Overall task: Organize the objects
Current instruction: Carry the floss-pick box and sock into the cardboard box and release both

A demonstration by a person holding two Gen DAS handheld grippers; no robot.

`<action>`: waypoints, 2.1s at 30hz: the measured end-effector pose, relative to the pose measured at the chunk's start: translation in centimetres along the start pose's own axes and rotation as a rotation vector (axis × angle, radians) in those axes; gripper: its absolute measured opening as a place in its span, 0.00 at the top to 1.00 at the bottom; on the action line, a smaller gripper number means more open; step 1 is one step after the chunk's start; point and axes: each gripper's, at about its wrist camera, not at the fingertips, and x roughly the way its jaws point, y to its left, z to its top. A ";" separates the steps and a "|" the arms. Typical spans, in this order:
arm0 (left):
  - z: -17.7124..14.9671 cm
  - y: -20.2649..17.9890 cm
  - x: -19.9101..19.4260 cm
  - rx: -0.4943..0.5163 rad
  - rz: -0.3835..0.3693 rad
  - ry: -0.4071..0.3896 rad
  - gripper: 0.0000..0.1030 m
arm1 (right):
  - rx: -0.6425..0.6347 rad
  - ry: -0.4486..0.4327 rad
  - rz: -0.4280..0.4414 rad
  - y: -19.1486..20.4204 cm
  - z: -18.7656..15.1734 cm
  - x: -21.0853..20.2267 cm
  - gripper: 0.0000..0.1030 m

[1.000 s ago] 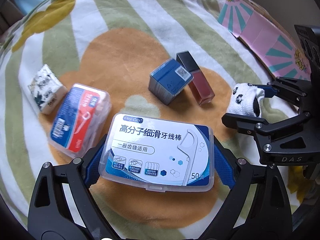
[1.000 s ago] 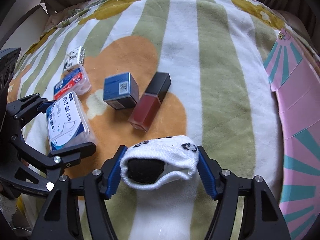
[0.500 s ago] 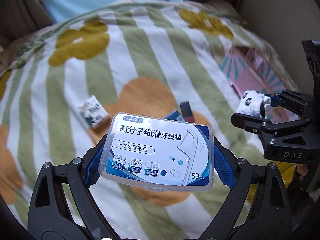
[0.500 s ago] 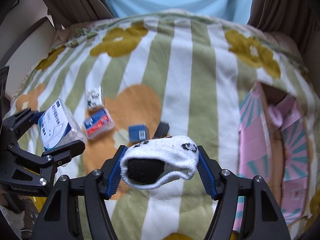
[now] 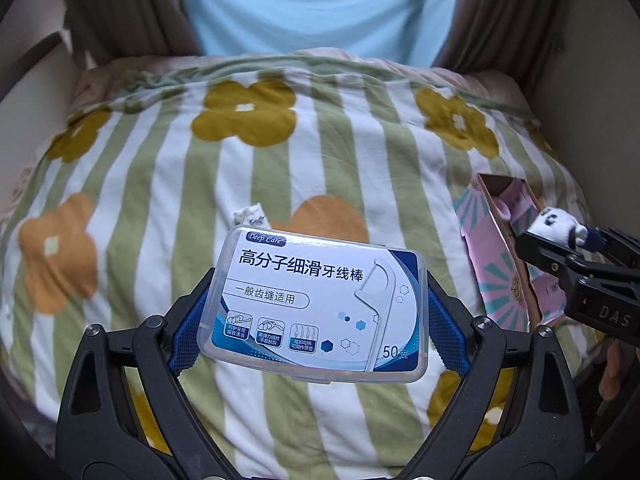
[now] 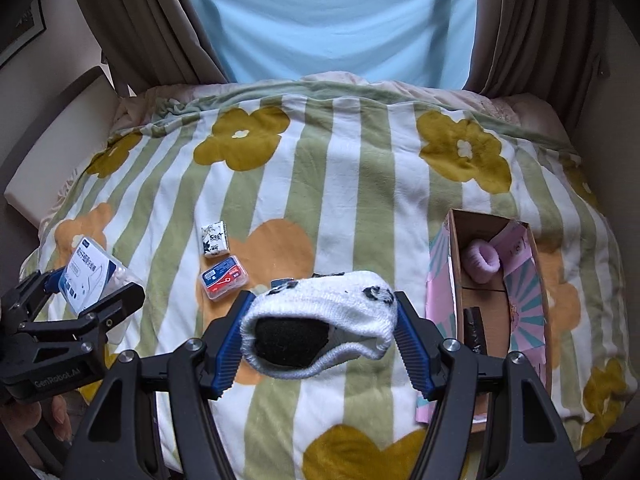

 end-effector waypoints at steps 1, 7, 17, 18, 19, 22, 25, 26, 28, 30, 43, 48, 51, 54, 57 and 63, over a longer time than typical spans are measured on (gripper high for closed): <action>-0.2 0.1 -0.3 -0.005 0.004 -0.002 0.11 | -0.003 -0.003 -0.001 0.1 -0.2 -0.2 0.38; 0.1 0.5 -1.8 -0.039 0.028 -0.032 0.11 | -0.012 -0.021 0.019 0.1 -0.3 -1.4 0.38; 1.0 -0.3 -3.0 -0.050 0.038 -0.046 0.11 | -0.009 -0.064 0.021 -0.9 0.4 -3.2 0.38; 1.2 -0.5 -3.0 -0.048 0.036 -0.047 0.11 | -0.006 -0.069 0.020 -1.1 0.5 -3.4 0.38; 1.4 -0.8 -3.1 -0.046 0.035 -0.049 0.11 | -0.004 -0.070 0.019 -1.3 0.5 -3.5 0.38; 2.0 -1.8 -3.3 -0.033 0.024 -0.053 0.11 | 0.011 -0.082 0.010 -2.3 0.7 -4.1 0.38; 2.9 -3.2 -3.2 -0.013 0.006 -0.058 0.11 | 0.031 -0.091 -0.004 -3.6 0.8 -4.6 0.38; 3.2 -3.8 -3.2 -0.002 0.000 -0.059 0.11 | 0.038 -0.092 -0.010 -4.1 0.8 -4.7 0.38; 4.0 -5.3 -2.9 0.025 -0.020 -0.061 0.11 | 0.061 -0.095 -0.023 -5.3 0.8 -5.0 0.38; 4.7 -6.7 -2.6 0.053 -0.039 -0.062 0.11 | 0.082 -0.096 -0.037 -6.5 0.7 -5.2 0.38; 9.3 -18.9 2.6 0.237 -0.200 -0.009 0.11 | 0.241 -0.042 -0.152 -16.0 -1.3 -4.7 0.38; 10.0 -24.2 6.4 0.313 -0.254 0.043 0.11 | 0.292 0.004 -0.178 -19.1 -2.7 -3.0 0.38; 10.0 -27.4 8.9 0.362 -0.281 0.076 0.11 | 0.320 0.041 -0.185 -20.8 -3.6 -1.4 0.38; 9.9 -30.5 11.8 0.414 -0.306 0.114 0.11 | 0.337 0.076 -0.184 -22.1 -4.5 0.6 0.38; 9.5 -33.4 14.7 0.467 -0.326 0.151 0.11 | 0.349 0.110 -0.174 -23.2 -5.3 2.7 0.38; 8.2 -38.2 20.3 0.577 -0.350 0.210 0.11 | 0.367 0.163 -0.141 -24.5 -6.4 7.5 0.38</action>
